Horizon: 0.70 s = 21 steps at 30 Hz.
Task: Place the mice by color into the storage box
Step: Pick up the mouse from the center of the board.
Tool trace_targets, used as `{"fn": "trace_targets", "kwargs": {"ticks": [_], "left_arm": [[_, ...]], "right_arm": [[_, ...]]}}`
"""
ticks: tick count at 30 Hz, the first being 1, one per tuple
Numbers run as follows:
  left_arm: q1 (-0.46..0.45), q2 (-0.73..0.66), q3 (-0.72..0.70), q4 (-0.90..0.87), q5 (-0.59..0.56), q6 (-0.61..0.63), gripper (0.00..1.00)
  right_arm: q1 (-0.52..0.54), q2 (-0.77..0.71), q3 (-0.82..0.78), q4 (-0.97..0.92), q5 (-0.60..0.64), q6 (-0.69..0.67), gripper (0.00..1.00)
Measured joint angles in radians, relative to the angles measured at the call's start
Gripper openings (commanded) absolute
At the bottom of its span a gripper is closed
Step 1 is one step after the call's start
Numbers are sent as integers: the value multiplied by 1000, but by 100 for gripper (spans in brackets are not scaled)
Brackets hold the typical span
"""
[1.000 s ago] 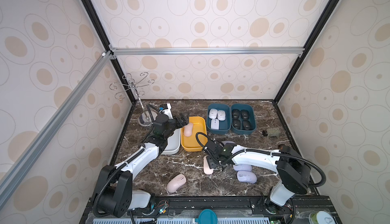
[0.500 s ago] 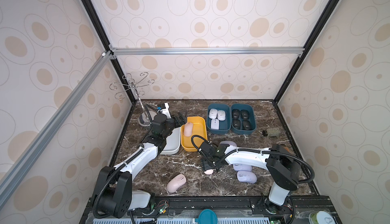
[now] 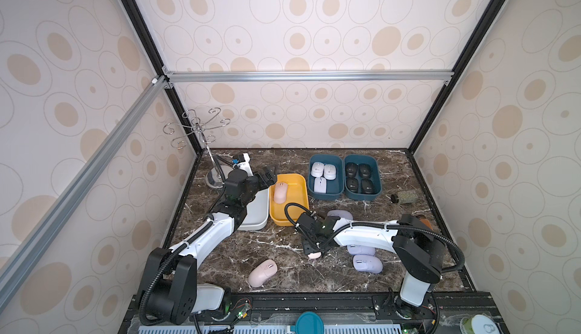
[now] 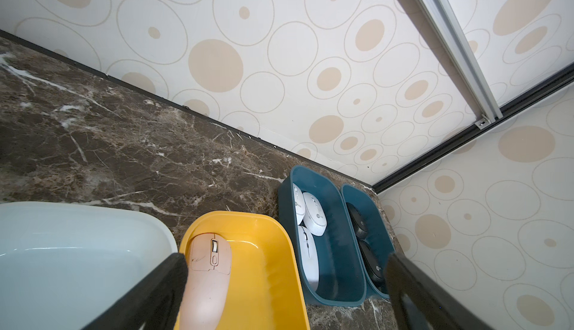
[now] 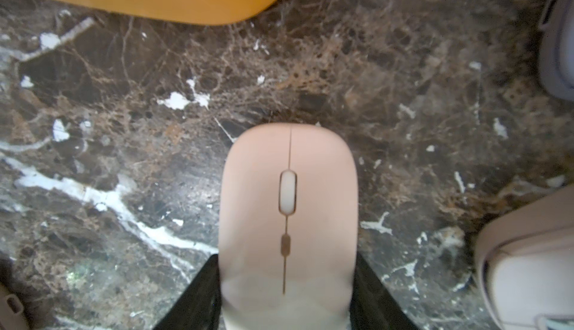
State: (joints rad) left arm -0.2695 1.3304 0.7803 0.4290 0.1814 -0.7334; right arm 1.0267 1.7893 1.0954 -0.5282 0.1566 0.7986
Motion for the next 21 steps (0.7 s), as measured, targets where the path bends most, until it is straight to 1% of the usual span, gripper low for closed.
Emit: {"fn": "trace_targets", "kwargs": {"ticks": [5, 8, 10, 16, 21], "left_arm": [[1, 0, 0, 0, -2, 0, 100], [1, 0, 0, 0, -3, 0, 100], [2, 0, 0, 0, -3, 0, 100], [3, 0, 0, 0, -4, 0, 100], [7, 0, 0, 0, -4, 0, 100]], "right_arm": [[0, 0, -2, 5, 1, -3, 61], [0, 0, -2, 5, 3, -13, 54], [0, 0, -2, 5, 6, -20, 52], [11, -29, -7, -32, 44, -38, 51], [32, -117, 2, -92, 83, -54, 51]]}}
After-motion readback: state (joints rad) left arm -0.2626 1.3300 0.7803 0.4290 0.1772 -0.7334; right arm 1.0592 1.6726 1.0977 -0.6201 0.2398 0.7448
